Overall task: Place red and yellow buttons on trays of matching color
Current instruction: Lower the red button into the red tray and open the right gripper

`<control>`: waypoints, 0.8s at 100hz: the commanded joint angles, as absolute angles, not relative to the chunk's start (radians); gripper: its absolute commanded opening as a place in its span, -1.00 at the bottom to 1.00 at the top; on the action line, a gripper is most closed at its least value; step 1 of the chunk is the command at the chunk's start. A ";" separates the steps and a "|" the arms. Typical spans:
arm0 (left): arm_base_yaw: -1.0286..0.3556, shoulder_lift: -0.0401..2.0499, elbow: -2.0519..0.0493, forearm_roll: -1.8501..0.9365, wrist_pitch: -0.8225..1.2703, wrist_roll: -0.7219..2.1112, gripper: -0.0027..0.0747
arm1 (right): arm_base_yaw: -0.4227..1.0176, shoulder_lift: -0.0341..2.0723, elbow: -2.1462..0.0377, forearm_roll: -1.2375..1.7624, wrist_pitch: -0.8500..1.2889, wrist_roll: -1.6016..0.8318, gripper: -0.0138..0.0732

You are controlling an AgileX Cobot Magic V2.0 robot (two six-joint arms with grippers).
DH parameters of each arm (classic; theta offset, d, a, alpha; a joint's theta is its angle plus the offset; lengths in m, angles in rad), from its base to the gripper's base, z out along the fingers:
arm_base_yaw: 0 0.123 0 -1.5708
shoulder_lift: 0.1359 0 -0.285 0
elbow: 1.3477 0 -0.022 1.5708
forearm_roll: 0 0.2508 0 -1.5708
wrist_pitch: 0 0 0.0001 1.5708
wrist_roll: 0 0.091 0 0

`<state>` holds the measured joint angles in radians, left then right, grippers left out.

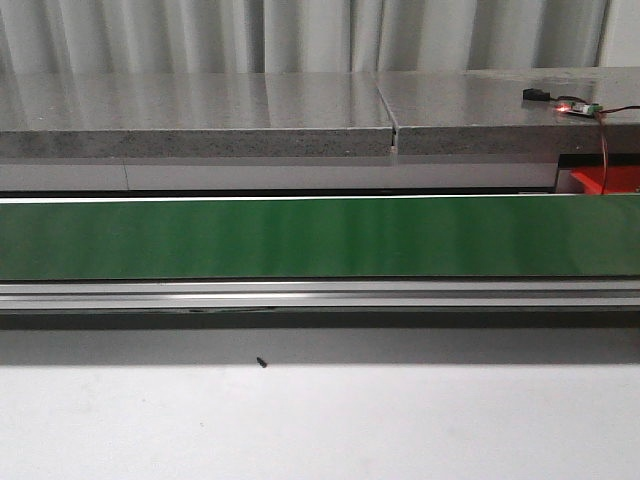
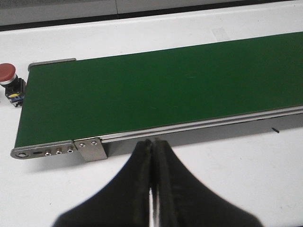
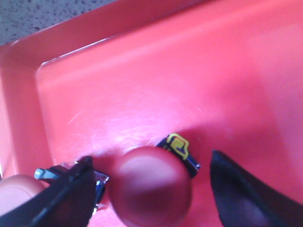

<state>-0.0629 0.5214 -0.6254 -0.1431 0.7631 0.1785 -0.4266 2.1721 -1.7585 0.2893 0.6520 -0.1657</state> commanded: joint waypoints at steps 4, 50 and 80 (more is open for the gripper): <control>-0.070 0.524 -0.651 -0.155 0.702 0.171 -0.98 | -0.434 2.103 -1.793 0.303 0.611 -0.166 0.56; -0.070 0.524 -0.651 -0.155 0.702 0.171 -0.98 | -0.414 1.906 -1.752 0.284 0.668 -0.215 0.52; -0.070 0.524 -0.651 -0.155 0.702 0.171 -0.98 | -0.333 1.696 -1.584 0.198 0.619 -0.231 -0.50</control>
